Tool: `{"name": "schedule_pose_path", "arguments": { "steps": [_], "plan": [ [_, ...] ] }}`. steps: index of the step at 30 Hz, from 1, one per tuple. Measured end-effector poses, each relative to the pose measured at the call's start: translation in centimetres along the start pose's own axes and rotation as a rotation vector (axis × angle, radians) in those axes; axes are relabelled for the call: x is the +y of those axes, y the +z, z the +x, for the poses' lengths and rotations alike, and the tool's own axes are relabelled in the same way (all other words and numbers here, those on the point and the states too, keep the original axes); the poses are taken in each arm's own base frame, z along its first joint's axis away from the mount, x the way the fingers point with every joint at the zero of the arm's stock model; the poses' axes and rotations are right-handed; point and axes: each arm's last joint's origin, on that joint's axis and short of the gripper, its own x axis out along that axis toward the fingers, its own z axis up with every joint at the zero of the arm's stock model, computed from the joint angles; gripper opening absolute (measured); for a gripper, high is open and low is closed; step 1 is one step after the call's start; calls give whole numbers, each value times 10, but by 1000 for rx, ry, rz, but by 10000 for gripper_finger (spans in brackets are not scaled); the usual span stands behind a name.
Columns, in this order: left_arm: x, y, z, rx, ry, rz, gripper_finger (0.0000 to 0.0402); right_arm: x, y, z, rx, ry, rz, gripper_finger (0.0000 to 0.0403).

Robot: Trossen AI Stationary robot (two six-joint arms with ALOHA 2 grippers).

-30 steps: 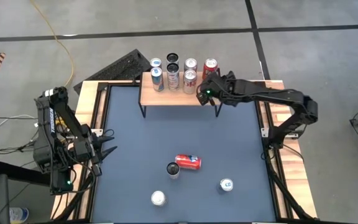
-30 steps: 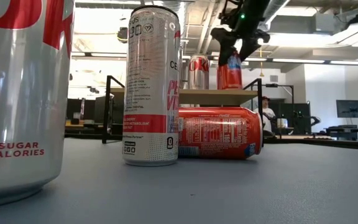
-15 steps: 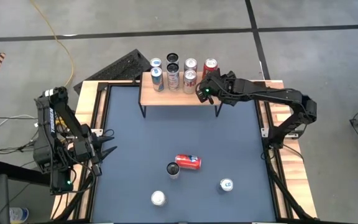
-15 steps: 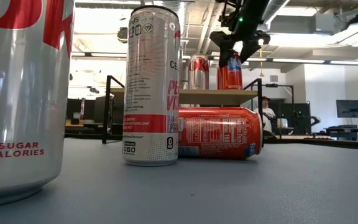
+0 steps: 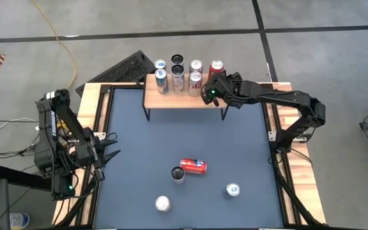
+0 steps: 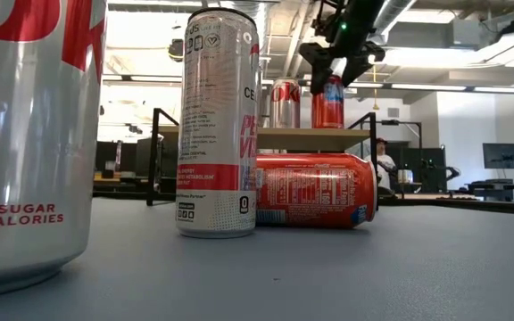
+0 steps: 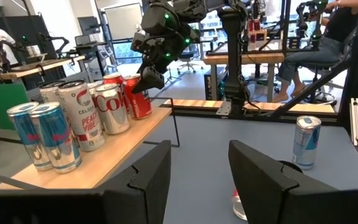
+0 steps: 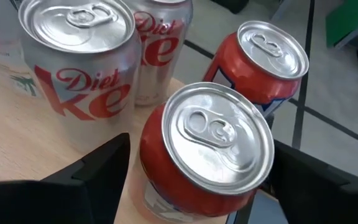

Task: Place canned beverage on shelf
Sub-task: Put the top left orange soda can on the shelf aligned with the other orange soda can

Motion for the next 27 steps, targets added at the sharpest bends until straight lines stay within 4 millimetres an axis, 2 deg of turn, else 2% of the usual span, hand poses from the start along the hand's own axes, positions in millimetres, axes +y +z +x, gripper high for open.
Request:
{"name": "schedule_pose_path", "arguments": {
  "steps": [7,11,14,18,20,23,27],
  "plan": [
    [0,0,0,4,-1,-13,153,-2,3,-3,-14,6,-24,353],
    [0,0,0,4,-1,-9,153,-7,16,-13,-50,21,-25,354],
    [0,0,0,1,0,-6,153,-11,27,-24,-64,31,-51,354],
    [0,0,0,1,0,-13,153,-12,35,-49,-79,64,-104,344],
    [0,0,0,7,-2,-16,153,-13,32,-63,-80,72,-166,325],
    [0,0,0,14,-4,-18,153,-19,20,-87,-55,87,-215,275],
    [0,0,0,16,-4,-18,153,-20,-10,-109,9,97,-245,159]
  ]
}}
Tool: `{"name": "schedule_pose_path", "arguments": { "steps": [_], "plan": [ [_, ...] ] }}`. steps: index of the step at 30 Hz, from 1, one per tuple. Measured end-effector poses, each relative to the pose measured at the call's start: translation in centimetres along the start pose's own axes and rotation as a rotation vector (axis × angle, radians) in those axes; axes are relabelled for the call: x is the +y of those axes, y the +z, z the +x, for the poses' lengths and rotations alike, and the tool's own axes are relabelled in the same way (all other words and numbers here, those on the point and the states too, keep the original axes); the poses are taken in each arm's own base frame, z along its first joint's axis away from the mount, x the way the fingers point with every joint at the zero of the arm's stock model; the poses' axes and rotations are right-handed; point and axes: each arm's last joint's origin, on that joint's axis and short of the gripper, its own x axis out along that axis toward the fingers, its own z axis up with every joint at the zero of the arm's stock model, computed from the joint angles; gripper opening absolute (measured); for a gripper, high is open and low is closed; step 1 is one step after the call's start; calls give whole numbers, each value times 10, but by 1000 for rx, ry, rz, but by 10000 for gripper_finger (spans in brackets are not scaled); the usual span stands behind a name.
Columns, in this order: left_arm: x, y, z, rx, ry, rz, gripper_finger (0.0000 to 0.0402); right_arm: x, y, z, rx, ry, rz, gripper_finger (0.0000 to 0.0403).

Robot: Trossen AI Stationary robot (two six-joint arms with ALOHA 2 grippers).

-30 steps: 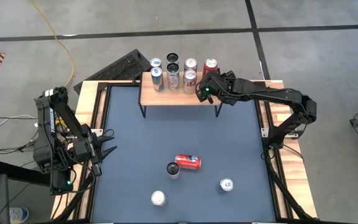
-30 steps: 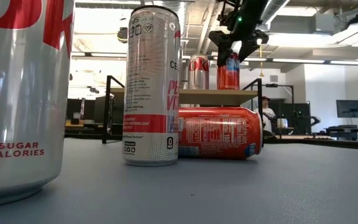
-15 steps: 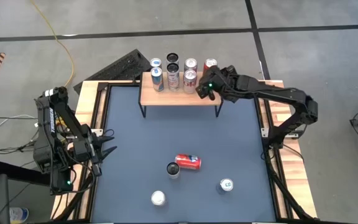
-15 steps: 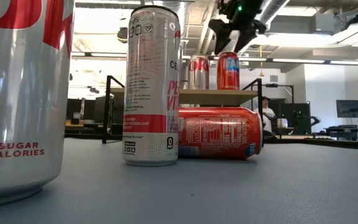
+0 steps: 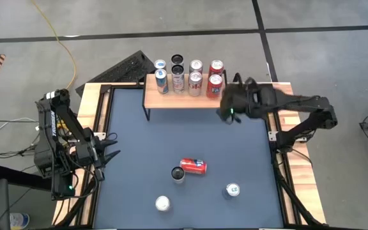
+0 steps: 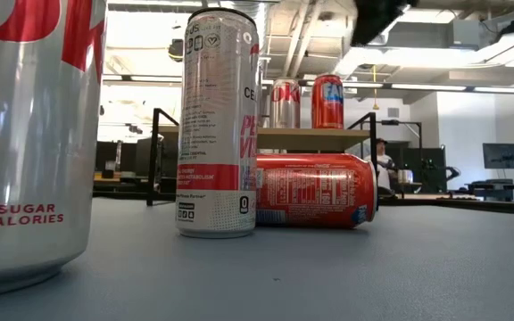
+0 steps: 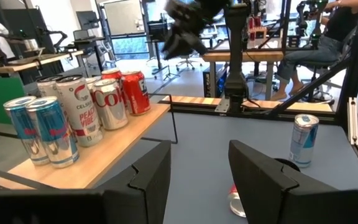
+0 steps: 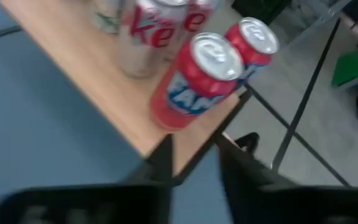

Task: Place canned beverage on shelf
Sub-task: Put the top left orange soda can on the shelf aligned with the other orange soda can

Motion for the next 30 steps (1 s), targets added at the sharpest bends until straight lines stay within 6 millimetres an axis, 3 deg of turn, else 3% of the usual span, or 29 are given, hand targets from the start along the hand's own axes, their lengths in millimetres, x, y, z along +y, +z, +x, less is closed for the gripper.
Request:
{"name": "schedule_pose_path", "arguments": {
  "steps": [3,5,10,16,30],
  "plan": [
    [0,0,0,-9,2,13,153,14,-20,-2,-23,-8,-9,54],
    [0,0,0,-16,4,26,153,22,-30,0,-53,-14,-14,15],
    [0,0,0,-16,4,27,153,38,-40,18,-112,-9,-39,6],
    [0,0,0,4,-1,27,153,49,-38,36,-200,-2,-106,1],
    [0,0,0,9,-2,35,153,50,-44,67,-213,25,-167,0]
  ]
}}
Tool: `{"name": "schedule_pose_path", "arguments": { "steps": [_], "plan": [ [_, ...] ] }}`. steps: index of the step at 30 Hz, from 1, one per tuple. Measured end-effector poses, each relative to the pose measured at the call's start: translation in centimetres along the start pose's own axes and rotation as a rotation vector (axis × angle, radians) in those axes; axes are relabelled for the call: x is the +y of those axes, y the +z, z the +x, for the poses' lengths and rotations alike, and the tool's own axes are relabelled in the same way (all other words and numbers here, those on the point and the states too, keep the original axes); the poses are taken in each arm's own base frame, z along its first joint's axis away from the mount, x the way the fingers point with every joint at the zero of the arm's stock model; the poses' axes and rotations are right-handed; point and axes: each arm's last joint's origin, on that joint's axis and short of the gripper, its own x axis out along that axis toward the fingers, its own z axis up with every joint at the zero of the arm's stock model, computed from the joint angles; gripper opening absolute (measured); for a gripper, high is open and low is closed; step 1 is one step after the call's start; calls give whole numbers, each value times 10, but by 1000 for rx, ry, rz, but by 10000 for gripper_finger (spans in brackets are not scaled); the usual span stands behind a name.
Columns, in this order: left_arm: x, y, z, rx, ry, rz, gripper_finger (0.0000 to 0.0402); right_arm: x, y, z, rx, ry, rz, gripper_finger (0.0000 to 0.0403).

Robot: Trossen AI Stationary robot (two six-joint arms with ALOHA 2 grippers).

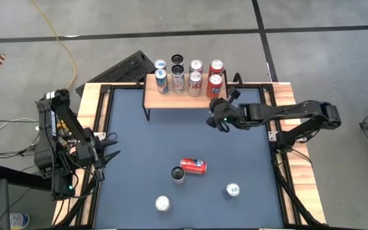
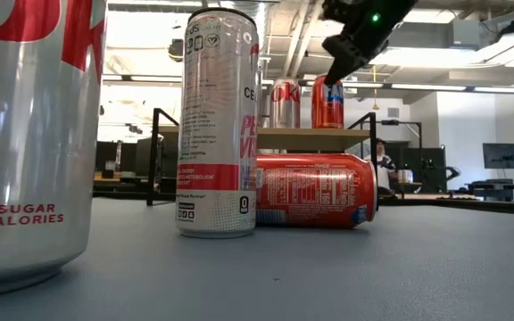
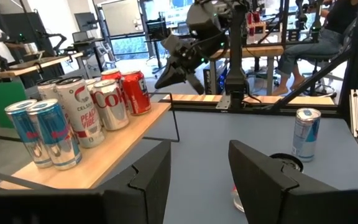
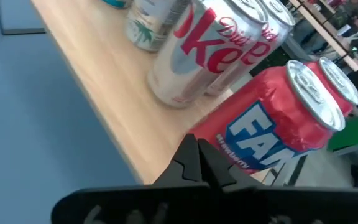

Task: Place canned beverage on shelf
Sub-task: Put the top left orange soda can on the shelf aligned with the other orange soda can

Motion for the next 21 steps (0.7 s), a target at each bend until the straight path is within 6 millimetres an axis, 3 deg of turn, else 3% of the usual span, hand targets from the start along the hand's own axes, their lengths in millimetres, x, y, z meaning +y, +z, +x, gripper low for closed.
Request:
{"name": "schedule_pose_path", "arguments": {
  "steps": [21],
  "plan": [
    [0,1,0,-25,7,17,153,-27,5,26,2,-71,63,0]
  ]
}}
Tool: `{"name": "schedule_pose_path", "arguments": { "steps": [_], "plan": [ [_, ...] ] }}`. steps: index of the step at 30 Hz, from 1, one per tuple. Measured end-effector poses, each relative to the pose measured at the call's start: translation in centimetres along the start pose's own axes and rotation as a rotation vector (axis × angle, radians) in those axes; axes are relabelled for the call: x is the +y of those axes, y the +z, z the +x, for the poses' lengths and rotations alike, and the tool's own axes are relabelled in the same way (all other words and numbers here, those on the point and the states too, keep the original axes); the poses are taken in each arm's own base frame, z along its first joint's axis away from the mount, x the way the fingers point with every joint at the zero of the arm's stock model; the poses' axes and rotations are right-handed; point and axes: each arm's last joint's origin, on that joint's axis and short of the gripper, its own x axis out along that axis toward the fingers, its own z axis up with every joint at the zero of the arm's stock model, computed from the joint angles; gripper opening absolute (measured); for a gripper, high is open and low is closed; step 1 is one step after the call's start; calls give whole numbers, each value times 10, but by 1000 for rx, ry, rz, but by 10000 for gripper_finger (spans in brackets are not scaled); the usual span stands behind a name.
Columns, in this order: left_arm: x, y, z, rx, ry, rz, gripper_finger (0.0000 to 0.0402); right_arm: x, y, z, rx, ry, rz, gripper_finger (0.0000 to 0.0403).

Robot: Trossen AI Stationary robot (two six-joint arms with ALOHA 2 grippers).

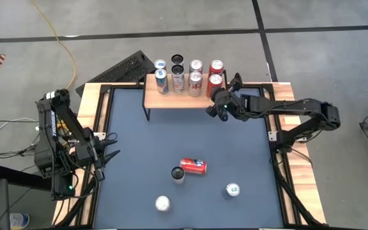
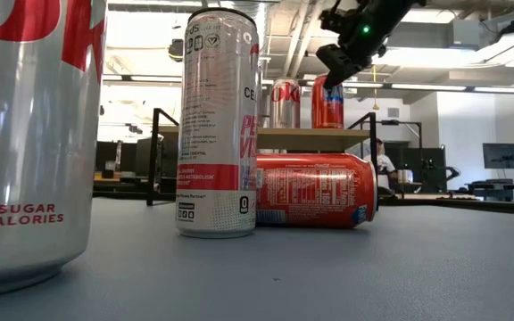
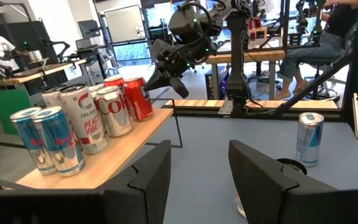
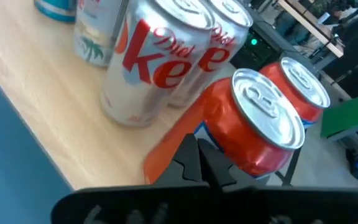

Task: Place canned beverage on shelf
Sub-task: Put the top left orange soda can on the shelf aligned with the other orange soda can

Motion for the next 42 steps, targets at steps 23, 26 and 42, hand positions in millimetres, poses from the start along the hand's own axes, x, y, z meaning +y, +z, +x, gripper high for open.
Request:
{"name": "schedule_pose_path", "arguments": {
  "steps": [23,26,42],
  "plan": [
    [0,0,0,0,1,-83,153,17,17,-35,-189,113,-50,0],
    [1,3,3,-8,23,-119,153,20,19,-58,-249,164,-98,0],
    [5,10,25,127,115,-139,153,-60,-20,-162,-332,380,52,0]
  ]
}}
